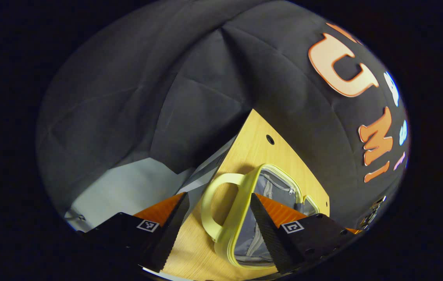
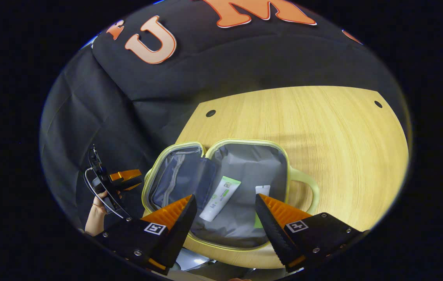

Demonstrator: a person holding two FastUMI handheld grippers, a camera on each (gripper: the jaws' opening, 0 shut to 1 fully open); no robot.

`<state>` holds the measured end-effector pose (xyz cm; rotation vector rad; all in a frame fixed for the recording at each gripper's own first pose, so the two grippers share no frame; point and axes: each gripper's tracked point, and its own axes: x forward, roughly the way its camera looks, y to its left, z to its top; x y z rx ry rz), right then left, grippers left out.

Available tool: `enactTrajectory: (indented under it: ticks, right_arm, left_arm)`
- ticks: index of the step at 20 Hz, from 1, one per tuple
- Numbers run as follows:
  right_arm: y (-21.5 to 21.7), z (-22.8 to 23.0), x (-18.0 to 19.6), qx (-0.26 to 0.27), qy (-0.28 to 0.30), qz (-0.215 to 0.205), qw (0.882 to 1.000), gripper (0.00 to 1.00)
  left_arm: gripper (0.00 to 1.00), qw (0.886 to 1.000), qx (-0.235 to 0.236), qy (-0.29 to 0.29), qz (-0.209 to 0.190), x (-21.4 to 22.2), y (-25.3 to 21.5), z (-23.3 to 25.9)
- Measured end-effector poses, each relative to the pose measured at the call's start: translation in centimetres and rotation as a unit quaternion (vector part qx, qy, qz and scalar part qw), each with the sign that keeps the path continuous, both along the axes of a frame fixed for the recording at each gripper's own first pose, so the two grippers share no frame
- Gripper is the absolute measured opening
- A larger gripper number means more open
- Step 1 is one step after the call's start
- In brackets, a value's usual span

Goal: First open the suitcase, pack the skin care products into it, and then close the suitcase.

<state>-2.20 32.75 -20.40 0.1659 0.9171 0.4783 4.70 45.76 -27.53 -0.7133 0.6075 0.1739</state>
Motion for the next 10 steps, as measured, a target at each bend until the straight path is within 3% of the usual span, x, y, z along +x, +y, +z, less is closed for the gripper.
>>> enactTrajectory:
  ticks: [4, 5, 7, 8, 10]
  right_arm:
    - [-1.1, 0.2, 0.2, -0.002, 0.003, -0.014, 1.000, 0.95]
    - [-1.5, 0.2, 0.3, -0.002, 0.003, -0.019, 1.000, 0.96]
    - [-2.0, 0.4, 0.7, 0.001, 0.002, -0.030, 1.000, 0.96]
    - [-2.2, 0.4, 0.8, 0.005, 0.002, -0.035, 0.999, 0.96]
    - [-2.7, 0.7, 1.2, 0.008, 0.000, -0.043, 0.999, 0.96]
  left_arm:
    - [1.00, 0.998, -0.056, 0.001, -0.005, 1.2, -0.7, -1.8]
    - [0.95, 0.997, -0.071, -0.002, -0.005, 1.8, -1.1, -1.9]
    - [0.63, 0.997, -0.081, 0.015, 0.003, 1.5, -1.1, -2.7]
    - [0.47, 0.997, -0.063, 0.032, 0.027, 1.0, -0.1, -3.6]
    - [0.14, 0.997, -0.071, 0.027, 0.029, 1.4, -0.7, -3.3]
